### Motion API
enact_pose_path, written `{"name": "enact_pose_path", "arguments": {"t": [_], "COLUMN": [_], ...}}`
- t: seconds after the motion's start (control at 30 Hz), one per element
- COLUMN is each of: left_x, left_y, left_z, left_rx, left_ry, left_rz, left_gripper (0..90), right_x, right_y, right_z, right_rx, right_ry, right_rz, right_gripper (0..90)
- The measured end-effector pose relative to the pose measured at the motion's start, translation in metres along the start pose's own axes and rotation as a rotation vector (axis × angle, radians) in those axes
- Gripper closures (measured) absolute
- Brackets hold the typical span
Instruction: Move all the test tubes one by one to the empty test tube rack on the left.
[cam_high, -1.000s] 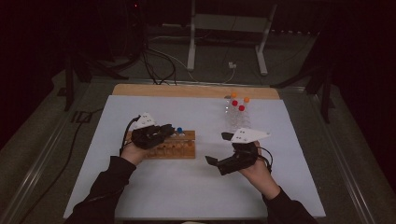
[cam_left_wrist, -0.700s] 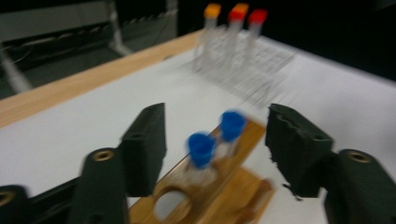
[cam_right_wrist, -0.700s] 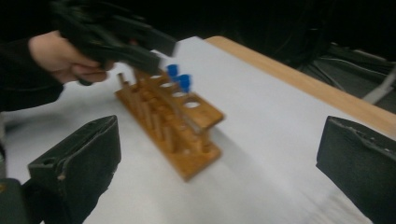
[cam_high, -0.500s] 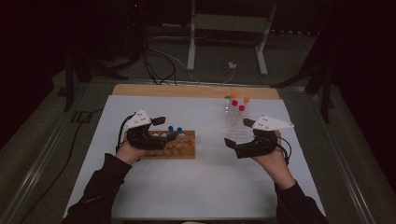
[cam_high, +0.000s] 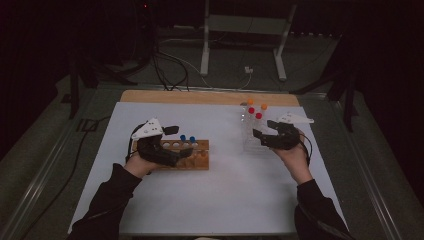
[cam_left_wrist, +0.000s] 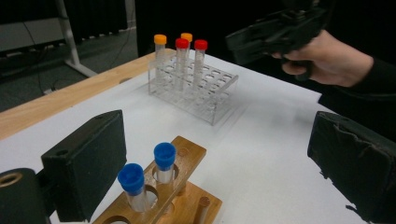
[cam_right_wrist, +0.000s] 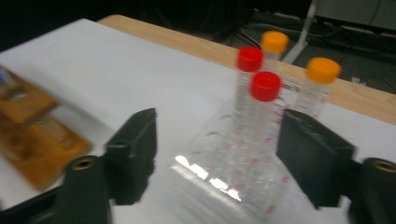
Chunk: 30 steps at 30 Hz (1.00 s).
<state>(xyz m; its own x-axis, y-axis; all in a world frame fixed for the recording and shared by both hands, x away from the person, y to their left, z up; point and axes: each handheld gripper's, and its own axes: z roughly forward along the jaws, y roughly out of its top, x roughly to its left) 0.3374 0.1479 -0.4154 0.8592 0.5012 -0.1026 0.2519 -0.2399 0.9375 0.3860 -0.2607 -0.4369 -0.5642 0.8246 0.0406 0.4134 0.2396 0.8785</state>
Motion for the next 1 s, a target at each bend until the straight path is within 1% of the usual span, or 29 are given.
{"name": "enact_pose_path", "arguments": {"t": [0.07,0.1,0.13,0.17,0.2,0.23,0.3,0.43,0.57,0.63,0.73,0.8,0.9,1.0], "left_x": [0.0,0.0,0.0,0.0,0.0,0.0,0.0,0.0,0.0,0.0,0.0,0.0,-0.001,-0.001], "left_y": [0.0,0.0,-0.001,-0.001,-0.001,-0.001,-0.001,-0.001,-0.002,-0.002,-0.002,-0.002,-0.002,-0.002], "left_z": [0.0,0.001,0.001,0.001,0.002,0.002,0.002,0.003,0.003,0.003,0.004,0.004,0.005,0.004], "left_rx": [0.003,0.004,0.008,0.011,0.01,0.011,0.017,0.02,0.026,0.027,0.031,0.03,0.034,0.033], "left_ry": [0.006,0.002,0.003,0.004,0.001,-0.001,0.003,0.004,0.0,0.006,0.005,0.01,0.005,0.002], "left_rz": [-0.002,-0.004,-0.003,-0.002,-0.006,-0.01,-0.002,-0.006,-0.005,-0.005,-0.003,-0.004,-0.004,-0.005], "left_gripper": [5.5,5.5,5.5,5.5,5.5,5.5,5.5,5.5,5.5,5.5,5.5,5.5,5.5,5.5], "right_x": [-0.008,-0.011,-0.015,-0.018,-0.021,-0.023,-0.027,-0.03,-0.029,-0.029,-0.027,-0.026,-0.026,-0.025], "right_y": [0.0,0.0,-0.001,-0.001,-0.002,-0.002,-0.003,-0.005,-0.007,-0.007,-0.006,-0.005,-0.001,0.007], "right_z": [0.007,0.011,0.015,0.018,0.022,0.026,0.033,0.044,0.05,0.051,0.051,0.049,0.042,0.031], "right_rx": [0.009,0.015,0.024,0.033,0.039,0.045,0.055,0.071,0.093,0.092,0.079,0.058,0.029,-0.01], "right_ry": [-0.016,-0.026,-0.027,-0.029,-0.047,-0.051,-0.057,-0.058,-0.062,-0.061,-0.062,-0.067,-0.074,-0.076], "right_rz": [-0.011,-0.008,0.002,-0.003,-0.008,-0.002,0.007,0.02,0.014,0.016,0.014,0.009,0.006,0.004], "right_gripper": [38.9,40.6,45.8,50.1,51.5,53.4,57.5,63.4,69.9,73.8,74.5,74.8,74.9,74.9]}}
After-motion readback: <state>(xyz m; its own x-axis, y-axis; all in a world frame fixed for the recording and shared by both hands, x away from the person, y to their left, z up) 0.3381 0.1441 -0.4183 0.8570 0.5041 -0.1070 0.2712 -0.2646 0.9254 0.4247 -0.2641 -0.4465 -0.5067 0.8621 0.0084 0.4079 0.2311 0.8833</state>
